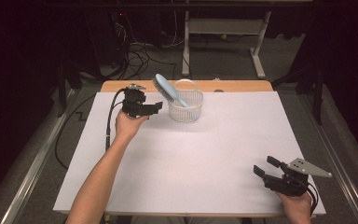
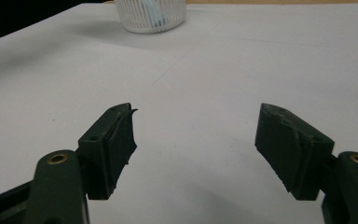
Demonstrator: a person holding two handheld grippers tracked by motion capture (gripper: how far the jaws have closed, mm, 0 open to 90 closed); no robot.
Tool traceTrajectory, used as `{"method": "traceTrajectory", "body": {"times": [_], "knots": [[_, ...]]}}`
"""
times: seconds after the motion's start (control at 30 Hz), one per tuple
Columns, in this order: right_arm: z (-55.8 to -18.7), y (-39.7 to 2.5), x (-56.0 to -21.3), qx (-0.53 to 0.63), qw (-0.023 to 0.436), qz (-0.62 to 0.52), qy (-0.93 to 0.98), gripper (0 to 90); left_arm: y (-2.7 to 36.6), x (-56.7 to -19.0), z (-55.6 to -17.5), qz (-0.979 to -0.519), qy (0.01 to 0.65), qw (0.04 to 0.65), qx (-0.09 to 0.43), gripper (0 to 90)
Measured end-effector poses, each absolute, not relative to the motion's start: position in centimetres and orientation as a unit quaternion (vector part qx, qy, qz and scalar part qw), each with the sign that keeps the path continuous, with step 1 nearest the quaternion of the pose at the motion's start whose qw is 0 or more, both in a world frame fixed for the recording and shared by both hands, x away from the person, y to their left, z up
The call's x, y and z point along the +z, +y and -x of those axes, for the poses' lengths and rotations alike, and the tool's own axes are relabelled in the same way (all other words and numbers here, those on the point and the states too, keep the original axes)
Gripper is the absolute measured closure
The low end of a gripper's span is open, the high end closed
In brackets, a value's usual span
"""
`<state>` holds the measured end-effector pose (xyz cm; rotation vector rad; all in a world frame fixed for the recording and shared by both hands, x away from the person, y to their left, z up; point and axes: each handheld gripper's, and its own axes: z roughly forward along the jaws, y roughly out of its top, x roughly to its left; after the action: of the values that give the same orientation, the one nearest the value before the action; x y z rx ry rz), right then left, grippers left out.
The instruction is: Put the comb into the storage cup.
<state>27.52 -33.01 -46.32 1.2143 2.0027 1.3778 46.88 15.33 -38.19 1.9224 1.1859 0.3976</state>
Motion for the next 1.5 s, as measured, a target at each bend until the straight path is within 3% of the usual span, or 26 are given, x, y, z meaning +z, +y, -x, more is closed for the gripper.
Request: {"method": "traceTrajectory", "body": {"times": [1.5], "knots": [[-27.5, -33.0, -46.3, 0.496, 0.210, -0.438, 0.720, 28.7, 17.0, -37.9, -44.6, -0.769, 0.458, 0.413, 0.169, 21.1]]}}
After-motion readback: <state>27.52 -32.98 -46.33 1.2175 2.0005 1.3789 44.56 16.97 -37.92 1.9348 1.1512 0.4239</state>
